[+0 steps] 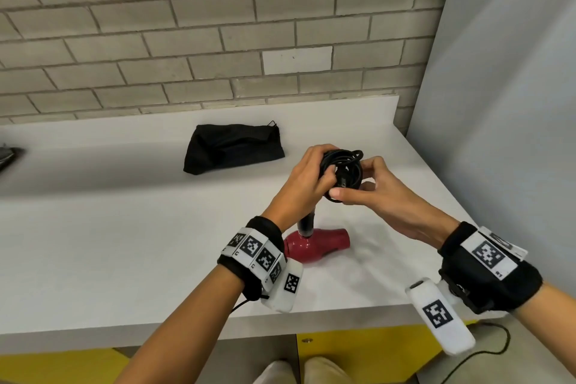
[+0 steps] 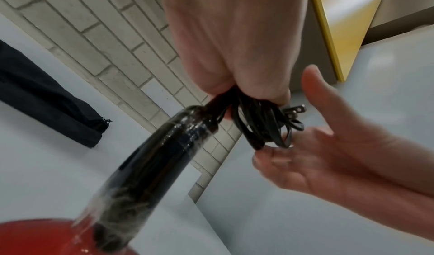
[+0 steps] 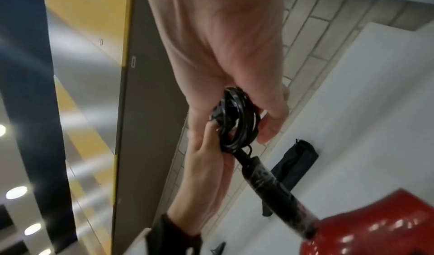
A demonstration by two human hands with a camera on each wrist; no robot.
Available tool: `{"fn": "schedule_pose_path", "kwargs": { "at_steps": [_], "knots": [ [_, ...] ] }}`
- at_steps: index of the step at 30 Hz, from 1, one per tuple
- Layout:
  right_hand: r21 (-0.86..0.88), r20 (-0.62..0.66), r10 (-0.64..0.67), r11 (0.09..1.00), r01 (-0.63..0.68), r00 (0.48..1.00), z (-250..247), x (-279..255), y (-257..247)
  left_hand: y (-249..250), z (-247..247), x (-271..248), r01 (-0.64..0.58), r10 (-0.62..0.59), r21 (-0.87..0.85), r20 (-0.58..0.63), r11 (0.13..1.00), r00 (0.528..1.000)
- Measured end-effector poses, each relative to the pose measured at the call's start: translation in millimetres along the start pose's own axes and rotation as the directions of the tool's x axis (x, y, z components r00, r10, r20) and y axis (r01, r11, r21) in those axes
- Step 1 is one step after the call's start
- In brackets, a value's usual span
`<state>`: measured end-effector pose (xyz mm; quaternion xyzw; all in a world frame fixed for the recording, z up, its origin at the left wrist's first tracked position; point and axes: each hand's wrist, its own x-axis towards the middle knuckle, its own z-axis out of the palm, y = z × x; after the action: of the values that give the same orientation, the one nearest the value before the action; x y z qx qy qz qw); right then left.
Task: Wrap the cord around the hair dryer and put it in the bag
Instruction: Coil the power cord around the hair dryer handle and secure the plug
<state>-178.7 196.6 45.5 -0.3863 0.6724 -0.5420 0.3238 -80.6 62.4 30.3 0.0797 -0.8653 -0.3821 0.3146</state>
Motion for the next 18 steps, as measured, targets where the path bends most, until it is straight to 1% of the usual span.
{"fn": "schedule_pose_path", "kwargs": {
  "at_steps": [2, 5, 7, 9, 12, 15, 17, 18],
  "knots": [
    [0.055, -0.033, -0.008, 0.998, 0.010, 0.999, -5, 0, 4, 0, 0, -1, 0.018, -0.018, -0.023, -0.035, 1.000, 0.999],
    [0.109, -0.045, -0.062, 0.992, 0.066, 0.997, -13, 3, 5, 2, -6, -2, 0.070, -0.079, -0.155, -0.056, 0.986, 0.995],
    [0.092, -0.045, -0.107, 0.990, 0.111, 0.993, -18, 5, 4, 4, -10, -1, 0.107, -0.120, -0.266, -0.034, 0.958, 0.992],
    [0.035, -0.038, -0.146, 0.988, 0.147, 0.989, -18, 7, 2, 6, -13, 0, 0.143, -0.157, -0.338, -0.013, 0.930, 0.988],
    [-0.029, -0.061, -0.176, 0.984, 0.175, 0.982, -11, 9, 1, 8, -15, 3, 0.169, -0.181, -0.349, -0.002, 0.922, 0.984],
    [-0.074, -0.075, -0.150, 0.987, 0.144, 0.986, -8, 15, 5, 10, -20, 1, 0.180, -0.177, -0.356, 0.041, 0.917, 0.983],
    [-0.092, -0.144, -0.087, 0.993, 0.074, 0.986, -6, 15, 11, 11, -21, 2, 0.183, -0.167, -0.335, 0.075, 0.924, 0.983],
    [-0.091, -0.193, -0.085, 0.994, 0.068, 0.978, -3, 14, 13, 11, -20, 3, 0.182, -0.166, -0.299, 0.078, 0.937, 0.983]
  ]
}}
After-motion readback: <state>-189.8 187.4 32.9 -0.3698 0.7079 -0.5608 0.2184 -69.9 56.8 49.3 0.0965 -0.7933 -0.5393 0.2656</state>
